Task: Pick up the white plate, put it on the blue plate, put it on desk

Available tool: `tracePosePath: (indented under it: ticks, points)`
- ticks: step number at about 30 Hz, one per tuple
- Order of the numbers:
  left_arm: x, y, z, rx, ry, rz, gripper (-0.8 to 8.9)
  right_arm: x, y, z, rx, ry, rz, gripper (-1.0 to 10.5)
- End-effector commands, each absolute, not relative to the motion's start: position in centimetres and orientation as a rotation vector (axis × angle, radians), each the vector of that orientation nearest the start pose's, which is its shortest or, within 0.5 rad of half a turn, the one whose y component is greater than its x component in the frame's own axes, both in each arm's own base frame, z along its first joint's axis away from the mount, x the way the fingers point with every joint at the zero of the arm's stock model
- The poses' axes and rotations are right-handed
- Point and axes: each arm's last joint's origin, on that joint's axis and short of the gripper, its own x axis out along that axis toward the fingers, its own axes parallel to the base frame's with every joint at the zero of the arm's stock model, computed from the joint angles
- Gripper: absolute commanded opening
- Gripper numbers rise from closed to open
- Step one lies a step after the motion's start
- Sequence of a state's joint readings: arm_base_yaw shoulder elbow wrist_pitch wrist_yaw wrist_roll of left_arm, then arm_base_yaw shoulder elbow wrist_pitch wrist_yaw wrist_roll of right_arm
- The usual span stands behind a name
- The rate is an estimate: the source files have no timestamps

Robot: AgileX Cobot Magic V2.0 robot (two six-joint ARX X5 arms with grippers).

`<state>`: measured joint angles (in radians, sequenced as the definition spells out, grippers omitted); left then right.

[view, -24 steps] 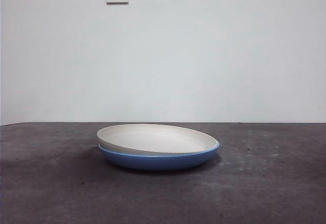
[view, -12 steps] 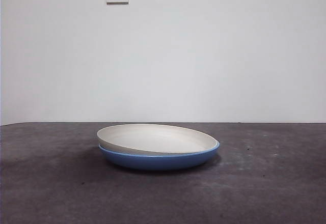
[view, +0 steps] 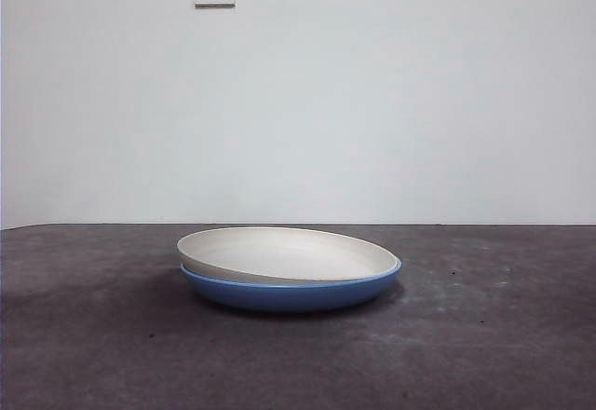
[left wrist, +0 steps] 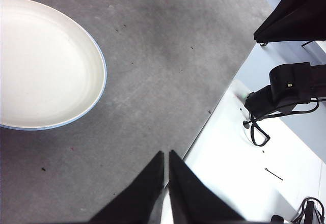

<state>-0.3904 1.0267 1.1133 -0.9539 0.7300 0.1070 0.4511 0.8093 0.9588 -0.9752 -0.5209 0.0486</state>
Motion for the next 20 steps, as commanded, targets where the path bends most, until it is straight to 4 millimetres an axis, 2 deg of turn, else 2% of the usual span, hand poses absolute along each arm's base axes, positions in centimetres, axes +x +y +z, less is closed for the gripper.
tracePosePath:
  ticks: [1,6,10,15,18,20]
  points:
    - [16.0,-8.8,34.4,-0.053,0.828,-1.105,0.15,11.5,7.3,32.4,0.06,0.863,0.909,0.1]
    - [15.7,-8.4,35.0,-0.037,0.758,-1.101,0.15,11.5,7.3,32.4,0.06,0.863,0.909,0.1]
    - [15.5,-6.8,37.2,0.006,0.506,-0.996,0.15,11.5,7.3,32.4,0.06,0.863,0.909,0.1]
    - [13.9,-3.8,40.2,0.096,0.099,-0.723,0.15,11.5,7.3,32.4,0.06,0.863,0.909,0.1]
    - [12.3,-2.2,40.2,0.131,-0.05,-0.477,0.15,11.5,7.3,32.4,0.06,0.863,0.909,0.1]
    - [11.4,-1.3,39.3,0.14,-0.113,-0.302,0.15,11.5,7.3,32.4,0.06,0.863,0.909,0.1]
